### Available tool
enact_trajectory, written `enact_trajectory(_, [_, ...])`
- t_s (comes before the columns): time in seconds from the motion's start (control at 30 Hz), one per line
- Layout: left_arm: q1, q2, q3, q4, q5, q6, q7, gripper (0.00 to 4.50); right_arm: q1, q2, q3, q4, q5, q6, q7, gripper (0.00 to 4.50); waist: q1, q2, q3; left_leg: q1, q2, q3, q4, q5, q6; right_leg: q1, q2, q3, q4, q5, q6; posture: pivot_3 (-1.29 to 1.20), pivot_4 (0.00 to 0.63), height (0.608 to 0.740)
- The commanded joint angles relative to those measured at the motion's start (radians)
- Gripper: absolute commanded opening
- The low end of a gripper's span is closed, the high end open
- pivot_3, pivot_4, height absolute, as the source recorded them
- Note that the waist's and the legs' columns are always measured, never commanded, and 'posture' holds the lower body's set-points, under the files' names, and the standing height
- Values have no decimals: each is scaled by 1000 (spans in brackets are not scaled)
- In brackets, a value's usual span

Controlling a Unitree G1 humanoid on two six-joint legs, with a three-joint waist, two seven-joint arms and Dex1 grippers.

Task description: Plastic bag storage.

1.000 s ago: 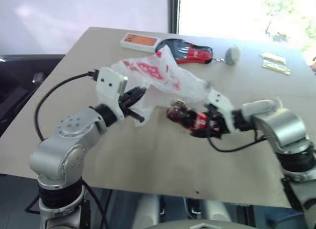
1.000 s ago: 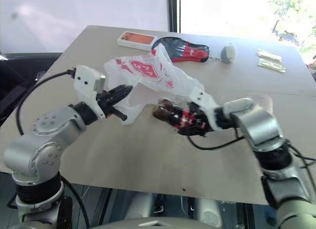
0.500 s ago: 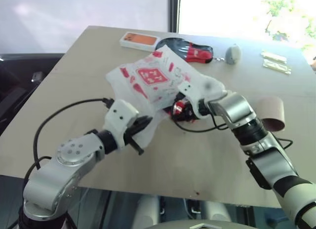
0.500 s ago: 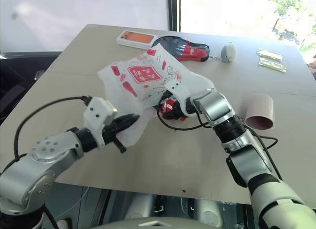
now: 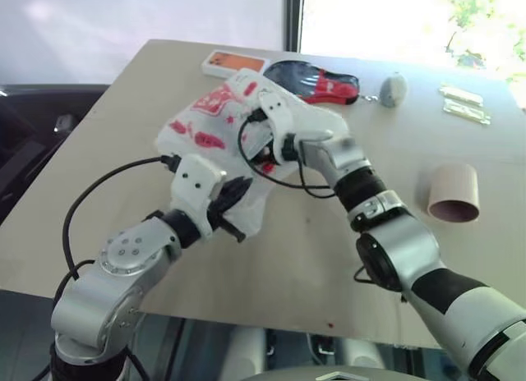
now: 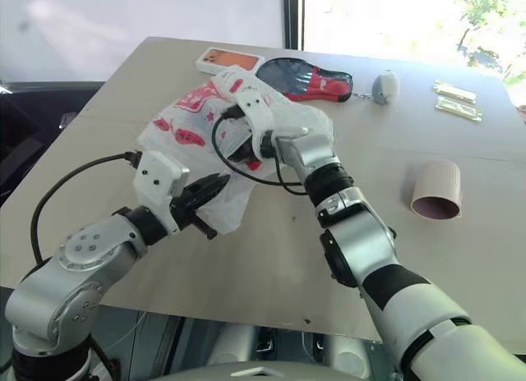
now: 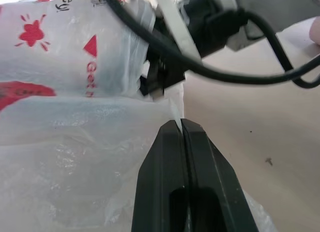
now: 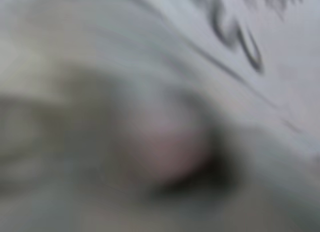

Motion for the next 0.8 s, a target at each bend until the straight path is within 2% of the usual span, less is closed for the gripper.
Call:
enact_trajectory(0.03, [-52, -23, 53, 27, -11, -12, 36, 0, 128, -147, 47, -333, 38, 127, 147, 4455, 10, 0, 0, -3, 0, -3, 1, 0, 0, -1, 0, -2, -1, 0, 0, 0, 150, 740])
enact_trajectory(0.23, [-84, -38, 37, 134, 13, -76, 16, 0, 380, -375, 44, -790, 112, 278, 215, 4455, 7, 1, 0, -3, -1, -5, 1, 0, 0, 0, 1, -1, -1, 0, 0, 0, 150, 740])
enact_trajectory(0.4, [-114, -37, 15, 211, 35, -123, 5, 0, 518, -493, -103, -1165, 237, 421, 177, 4455, -1, 2, 1, -3, 1, -4, 1, 2, -2, -2, 3, 0, 1, 0, 0, 0, 150, 740])
enact_trajectory(0.47, [-131, -37, -4, 248, 50, -147, -4, 0, 573, -537, -167, -1318, 256, 487, 122, 4455, 1, 2, 1, -3, 1, -5, 1, 2, -3, -2, 4, 0, 1, 0, 0, 0, 150, 740])
enact_trajectory(0.6, [-159, -27, -31, 310, 73, -193, -34, 0, 700, -757, -177, -1506, 151, 461, 71, 4455, 22, 2, 1, -4, 0, -6, 1, 2, -2, -2, 3, 0, 0, 0, 0, 0, 150, 740])
enact_trajectory(0.63, [-173, -25, -37, 336, 81, -209, -44, 0, 801, -888, -175, -1527, 46, 379, 68, 4455, 19, 2, 1, -4, 0, -6, 1, 1, -2, -2, 3, 0, 0, 0, 0, 0, 150, 740])
enact_trajectory(0.7, [-197, -27, -49, 378, 95, -236, -59, 0, 983, -1040, -228, -1557, -69, 300, 65, 4455, 38, 3, 1, -4, -1, -6, 2, 2, -2, -2, 3, 0, 0, -1, 1, 0, 150, 740])
enact_trajectory(0.73, [-206, -28, -56, 393, 100, -248, -65, 0, 1067, -1075, -266, -1564, -111, 252, 57, 4455, 46, 2, 1, -4, -1, -7, 2, 2, -2, -2, 3, -1, -1, -1, 1, 0, 150, 740])
enact_trajectory(0.8, [-211, -28, -69, 412, 112, -272, -79, 0, 1185, -1065, -339, -1577, -132, 192, 43, 4455, 43, 3, 1, -3, 0, -7, 2, 2, -2, 0, 4, 0, -2, -1, 1, 0, 150, 740])
